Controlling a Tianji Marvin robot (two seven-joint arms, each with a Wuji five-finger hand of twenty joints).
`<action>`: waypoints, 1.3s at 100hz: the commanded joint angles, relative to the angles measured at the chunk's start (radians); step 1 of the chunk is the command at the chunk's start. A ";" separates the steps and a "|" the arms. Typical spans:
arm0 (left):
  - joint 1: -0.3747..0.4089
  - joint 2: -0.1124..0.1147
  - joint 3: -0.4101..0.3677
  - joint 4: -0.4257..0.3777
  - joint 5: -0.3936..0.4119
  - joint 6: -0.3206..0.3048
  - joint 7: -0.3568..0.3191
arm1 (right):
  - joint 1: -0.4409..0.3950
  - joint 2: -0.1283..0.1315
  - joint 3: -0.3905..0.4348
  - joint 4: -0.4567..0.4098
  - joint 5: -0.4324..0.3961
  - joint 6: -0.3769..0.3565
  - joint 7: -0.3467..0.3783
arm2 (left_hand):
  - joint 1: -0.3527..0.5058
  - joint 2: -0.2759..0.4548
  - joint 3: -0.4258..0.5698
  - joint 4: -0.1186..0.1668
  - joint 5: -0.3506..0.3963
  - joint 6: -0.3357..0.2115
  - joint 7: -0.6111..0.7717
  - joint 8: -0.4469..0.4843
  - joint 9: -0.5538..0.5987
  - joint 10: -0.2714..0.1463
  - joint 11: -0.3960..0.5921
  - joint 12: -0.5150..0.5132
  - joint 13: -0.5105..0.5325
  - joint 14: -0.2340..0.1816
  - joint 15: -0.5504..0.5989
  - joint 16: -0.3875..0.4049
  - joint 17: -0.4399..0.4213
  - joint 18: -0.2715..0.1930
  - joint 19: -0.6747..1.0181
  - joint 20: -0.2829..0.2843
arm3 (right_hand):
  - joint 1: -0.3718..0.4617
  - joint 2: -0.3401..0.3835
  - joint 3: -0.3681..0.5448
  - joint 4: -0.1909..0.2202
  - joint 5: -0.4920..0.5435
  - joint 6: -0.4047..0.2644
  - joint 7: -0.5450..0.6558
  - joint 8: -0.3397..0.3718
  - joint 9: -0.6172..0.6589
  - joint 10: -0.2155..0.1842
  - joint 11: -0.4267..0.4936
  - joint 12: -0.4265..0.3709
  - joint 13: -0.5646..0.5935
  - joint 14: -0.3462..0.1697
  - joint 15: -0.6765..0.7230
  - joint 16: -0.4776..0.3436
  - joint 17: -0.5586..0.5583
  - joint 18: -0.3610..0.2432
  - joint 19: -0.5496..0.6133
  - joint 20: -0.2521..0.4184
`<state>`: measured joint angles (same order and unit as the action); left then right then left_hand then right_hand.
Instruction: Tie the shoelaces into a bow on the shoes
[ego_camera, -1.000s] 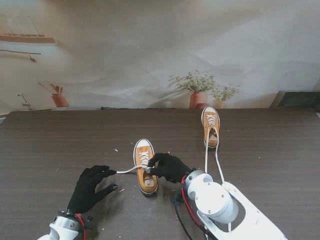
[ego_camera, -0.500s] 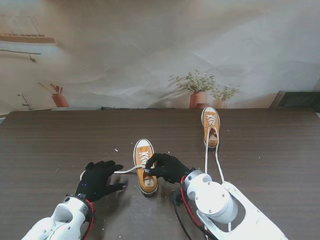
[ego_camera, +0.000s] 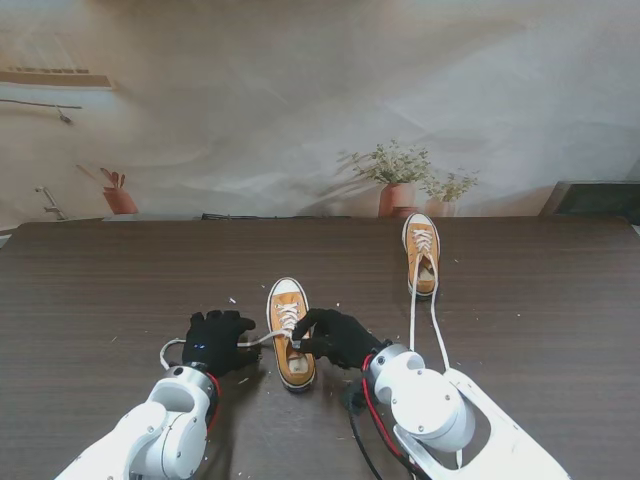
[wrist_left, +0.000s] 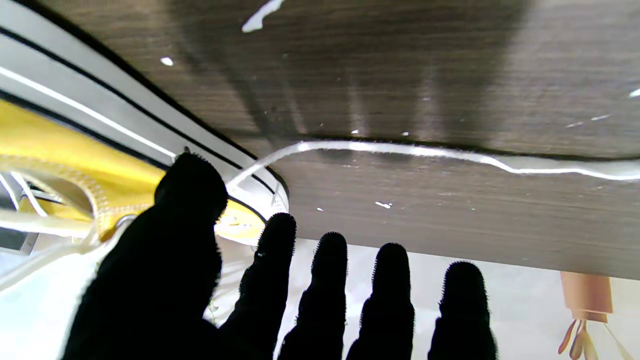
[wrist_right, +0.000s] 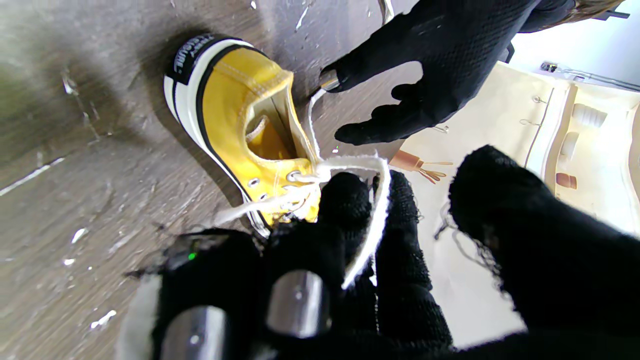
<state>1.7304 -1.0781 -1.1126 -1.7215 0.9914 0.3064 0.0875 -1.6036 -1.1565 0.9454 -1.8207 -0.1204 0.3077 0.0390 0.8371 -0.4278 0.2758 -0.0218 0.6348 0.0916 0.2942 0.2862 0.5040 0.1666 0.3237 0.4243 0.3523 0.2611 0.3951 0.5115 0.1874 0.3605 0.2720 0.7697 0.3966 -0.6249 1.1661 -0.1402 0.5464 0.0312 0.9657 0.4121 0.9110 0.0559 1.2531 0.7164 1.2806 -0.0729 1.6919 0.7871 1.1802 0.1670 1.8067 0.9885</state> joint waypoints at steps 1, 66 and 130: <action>-0.017 -0.006 0.012 0.013 -0.002 0.009 -0.012 | -0.009 0.001 0.003 -0.001 0.007 0.005 0.015 | -0.015 -0.042 0.032 -0.019 0.037 -0.001 0.012 0.015 0.013 0.009 0.015 0.001 0.021 0.016 0.012 0.007 0.013 0.019 0.012 0.017 | 0.009 -0.015 0.028 -0.028 0.025 -0.016 0.018 -0.023 0.025 -0.003 -0.002 0.003 0.034 0.001 0.073 0.022 0.041 -0.003 0.287 0.016; -0.188 -0.029 0.183 0.219 -0.075 0.050 0.086 | -0.037 0.004 0.014 -0.014 0.001 -0.018 0.011 | 0.116 0.006 0.033 -0.028 0.115 -0.062 0.178 0.053 0.079 0.008 0.060 0.007 0.073 0.019 0.089 -0.004 0.058 0.040 0.042 0.005 | 0.026 -0.038 0.050 -0.071 0.066 -0.016 0.036 -0.066 0.081 0.003 0.006 0.021 0.033 0.018 0.082 0.034 0.039 0.022 0.287 0.031; -0.149 -0.082 0.098 0.308 -0.204 -0.248 0.378 | -0.076 0.009 0.035 -0.034 0.008 -0.027 0.017 | -0.033 0.064 0.350 0.139 0.124 0.206 1.002 0.494 0.322 0.180 0.147 0.066 0.168 0.123 0.056 -0.127 0.058 -0.007 -0.218 -0.688 | 0.087 -0.005 0.021 -0.121 0.070 -0.017 0.076 -0.114 0.127 0.005 0.028 0.043 0.033 0.029 0.087 0.053 0.038 0.041 0.287 0.045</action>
<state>1.5860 -1.1449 -1.0172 -1.4244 0.7911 0.0659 0.4672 -1.6672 -1.1537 0.9785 -1.8438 -0.1138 0.2844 0.0402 0.8665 -0.3182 0.5374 0.0781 0.6956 0.2184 1.1863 0.7356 0.7523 0.3282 0.4399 0.4591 0.4638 0.3634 0.4319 0.4197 0.1989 0.3219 0.0554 0.1227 0.4590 -0.6339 1.1779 -0.2178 0.6062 0.0312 1.0148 0.3224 0.9968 0.0580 1.2395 0.7429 1.2809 -0.0460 1.7035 0.8227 1.1802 0.2093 1.8070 1.0141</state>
